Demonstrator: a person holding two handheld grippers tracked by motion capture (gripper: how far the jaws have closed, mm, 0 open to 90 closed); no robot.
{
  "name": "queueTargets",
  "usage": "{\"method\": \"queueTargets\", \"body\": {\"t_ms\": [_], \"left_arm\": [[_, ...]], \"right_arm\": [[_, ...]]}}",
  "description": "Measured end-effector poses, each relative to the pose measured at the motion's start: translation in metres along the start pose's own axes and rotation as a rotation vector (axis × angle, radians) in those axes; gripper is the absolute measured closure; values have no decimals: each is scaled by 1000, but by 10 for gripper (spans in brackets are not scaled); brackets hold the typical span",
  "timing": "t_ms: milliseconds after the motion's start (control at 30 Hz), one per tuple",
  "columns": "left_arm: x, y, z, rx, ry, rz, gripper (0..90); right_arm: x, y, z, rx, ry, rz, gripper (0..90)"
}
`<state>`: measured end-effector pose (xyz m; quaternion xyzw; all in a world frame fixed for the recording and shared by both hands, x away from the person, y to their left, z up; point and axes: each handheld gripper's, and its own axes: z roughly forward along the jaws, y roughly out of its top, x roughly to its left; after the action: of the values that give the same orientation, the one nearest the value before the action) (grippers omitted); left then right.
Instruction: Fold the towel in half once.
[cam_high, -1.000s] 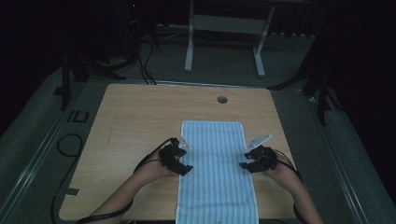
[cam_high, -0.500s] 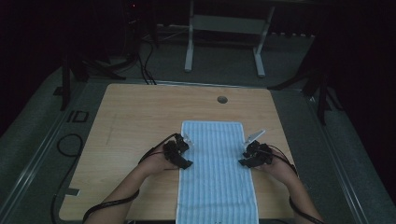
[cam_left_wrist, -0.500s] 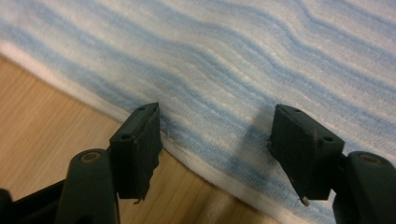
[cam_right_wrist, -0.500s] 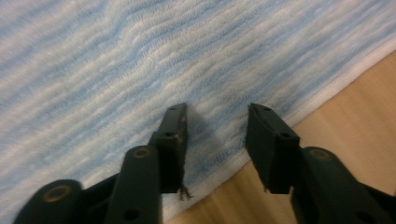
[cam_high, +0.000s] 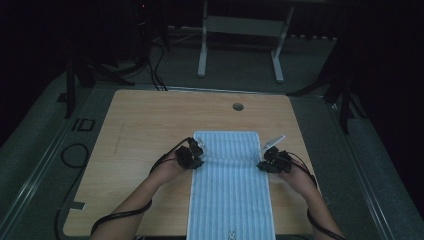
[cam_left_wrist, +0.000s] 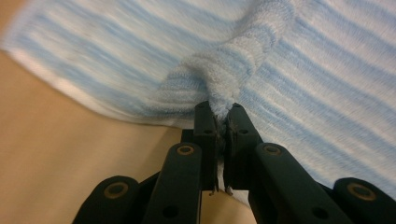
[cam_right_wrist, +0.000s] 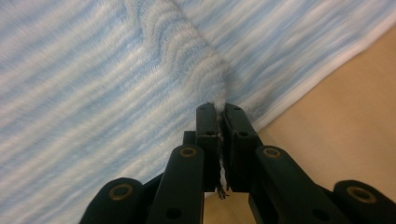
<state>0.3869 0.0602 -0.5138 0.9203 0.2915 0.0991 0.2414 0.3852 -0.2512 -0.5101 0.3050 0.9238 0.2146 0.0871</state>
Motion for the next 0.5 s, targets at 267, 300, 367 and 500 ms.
{"method": "queueTargets", "body": {"t_ms": [267,300,367,500], "left_arm": [[29,44,-31,-59,96,-32,848],[32,49,-37,-70,114,-29,848],[35,55,-44,-92,133,-35,847],[36,59,-58,-117,122,-33,845]], "right_arm": [[-30,41,-26,-63,-94,37,860],[-33,46,-30,-69,-104,38,860],[-36,51,-35,-86,-118,41,860],[-41,65,-59,-138,-130,44,859]]}}
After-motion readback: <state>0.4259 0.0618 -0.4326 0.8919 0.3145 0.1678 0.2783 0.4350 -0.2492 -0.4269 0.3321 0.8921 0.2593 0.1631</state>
